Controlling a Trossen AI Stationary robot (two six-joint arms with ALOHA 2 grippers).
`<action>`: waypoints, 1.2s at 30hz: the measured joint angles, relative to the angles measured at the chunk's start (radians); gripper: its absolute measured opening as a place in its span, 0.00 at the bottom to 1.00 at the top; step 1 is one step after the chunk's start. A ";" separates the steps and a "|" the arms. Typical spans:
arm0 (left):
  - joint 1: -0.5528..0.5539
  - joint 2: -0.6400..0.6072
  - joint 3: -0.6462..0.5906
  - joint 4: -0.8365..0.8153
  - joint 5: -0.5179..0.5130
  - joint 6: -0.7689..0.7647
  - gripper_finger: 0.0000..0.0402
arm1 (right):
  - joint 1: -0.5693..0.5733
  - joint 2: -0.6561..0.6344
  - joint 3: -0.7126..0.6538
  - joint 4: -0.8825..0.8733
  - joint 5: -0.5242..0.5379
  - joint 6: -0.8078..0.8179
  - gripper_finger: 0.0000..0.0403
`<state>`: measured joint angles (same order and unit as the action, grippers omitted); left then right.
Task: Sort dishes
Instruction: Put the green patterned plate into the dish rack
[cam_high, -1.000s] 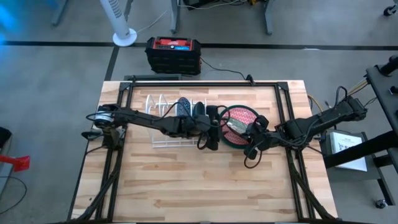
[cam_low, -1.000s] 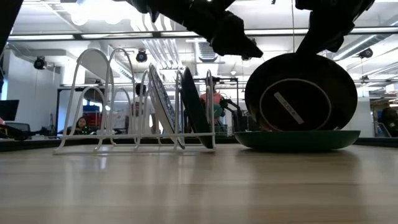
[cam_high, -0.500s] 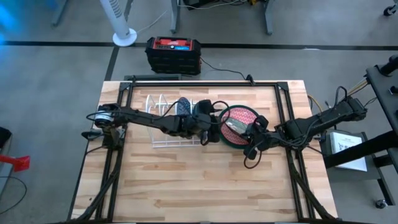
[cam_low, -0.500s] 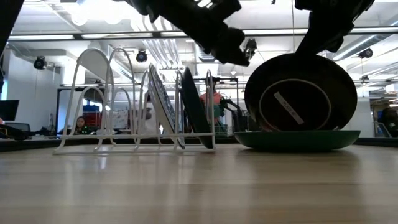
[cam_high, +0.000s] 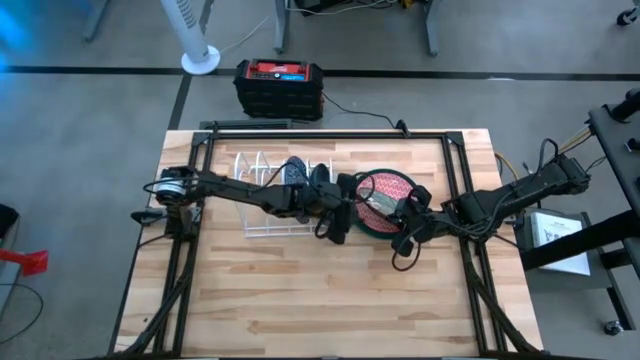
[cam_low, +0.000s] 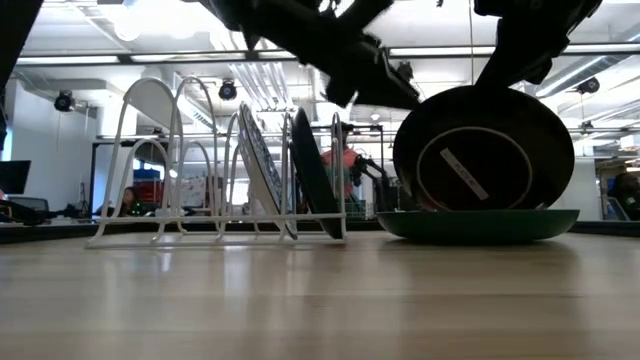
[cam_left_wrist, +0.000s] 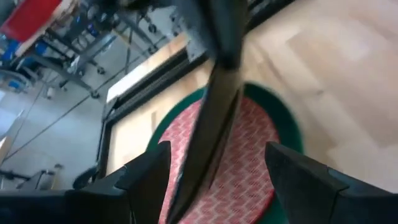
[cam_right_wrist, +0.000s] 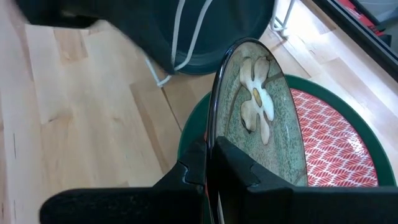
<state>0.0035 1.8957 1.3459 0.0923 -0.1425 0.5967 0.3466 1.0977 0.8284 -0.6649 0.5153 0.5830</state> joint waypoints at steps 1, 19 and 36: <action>0.007 0.016 0.009 0.009 0.000 0.000 0.62 | 0.000 0.000 0.000 0.002 0.001 0.000 0.02; 0.030 0.309 0.375 -0.328 0.004 0.043 0.22 | 0.000 0.000 -0.001 0.026 -0.025 0.003 0.06; 0.030 0.331 0.422 -0.404 -0.008 0.069 0.09 | 0.011 -0.015 0.032 -0.120 -0.087 0.029 0.36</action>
<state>0.0338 2.2265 1.7683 -0.3113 -0.1507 0.6657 0.3578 1.0823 0.8603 -0.7848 0.4286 0.6123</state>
